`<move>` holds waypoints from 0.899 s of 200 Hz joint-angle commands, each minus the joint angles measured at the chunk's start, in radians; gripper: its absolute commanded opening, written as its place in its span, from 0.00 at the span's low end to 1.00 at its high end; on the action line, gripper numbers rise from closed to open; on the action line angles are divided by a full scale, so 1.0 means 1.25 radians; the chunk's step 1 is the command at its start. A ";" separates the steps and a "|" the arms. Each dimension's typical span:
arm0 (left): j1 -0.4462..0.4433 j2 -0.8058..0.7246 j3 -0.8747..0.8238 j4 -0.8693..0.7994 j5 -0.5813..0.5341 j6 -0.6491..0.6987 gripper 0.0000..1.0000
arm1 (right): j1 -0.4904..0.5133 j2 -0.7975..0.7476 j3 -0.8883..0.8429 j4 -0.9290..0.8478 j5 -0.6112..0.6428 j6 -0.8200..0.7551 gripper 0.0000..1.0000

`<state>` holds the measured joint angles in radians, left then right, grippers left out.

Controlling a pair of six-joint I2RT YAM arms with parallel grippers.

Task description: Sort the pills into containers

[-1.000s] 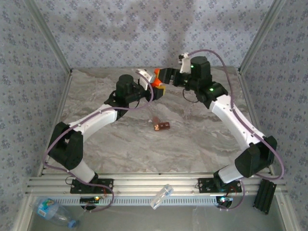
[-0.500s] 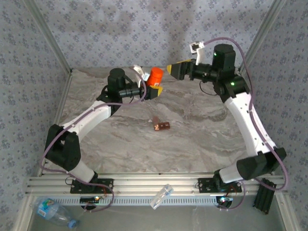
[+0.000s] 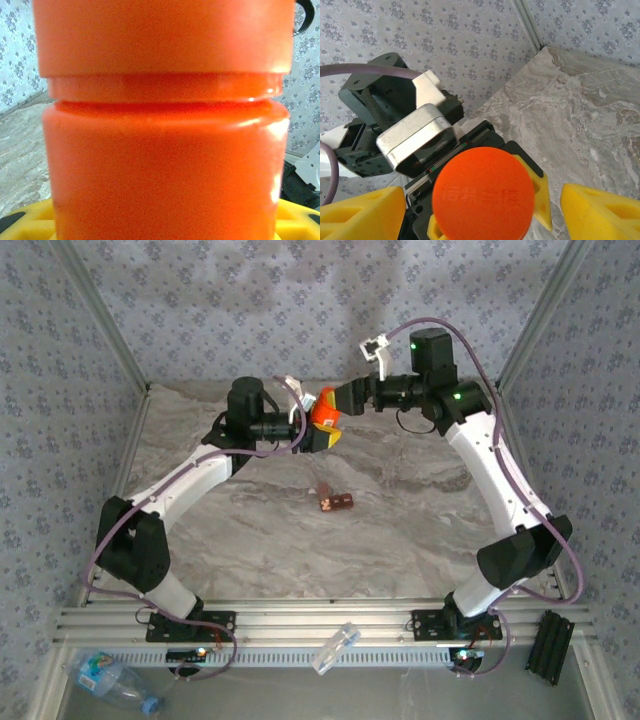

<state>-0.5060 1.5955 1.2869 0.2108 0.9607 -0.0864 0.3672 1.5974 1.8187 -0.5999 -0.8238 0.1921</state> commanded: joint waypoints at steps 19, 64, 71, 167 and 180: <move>-0.005 0.003 0.036 -0.006 0.035 0.022 0.00 | 0.005 0.013 0.028 -0.017 -0.022 -0.019 0.78; -0.005 0.004 0.038 -0.006 0.031 0.023 0.00 | 0.008 0.020 0.023 -0.017 -0.031 -0.019 0.76; -0.006 0.004 0.038 -0.005 0.031 0.023 0.00 | 0.008 0.019 0.022 -0.019 -0.032 -0.020 0.75; -0.006 0.002 0.042 -0.005 0.020 0.024 0.00 | 0.015 0.017 -0.004 -0.006 -0.043 -0.016 0.52; -0.006 0.001 0.043 -0.004 0.020 0.023 0.00 | 0.018 0.018 -0.008 -0.007 -0.045 -0.016 0.49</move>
<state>-0.5064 1.5993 1.2953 0.1806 0.9733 -0.0715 0.3748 1.6176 1.8194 -0.6102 -0.8455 0.1852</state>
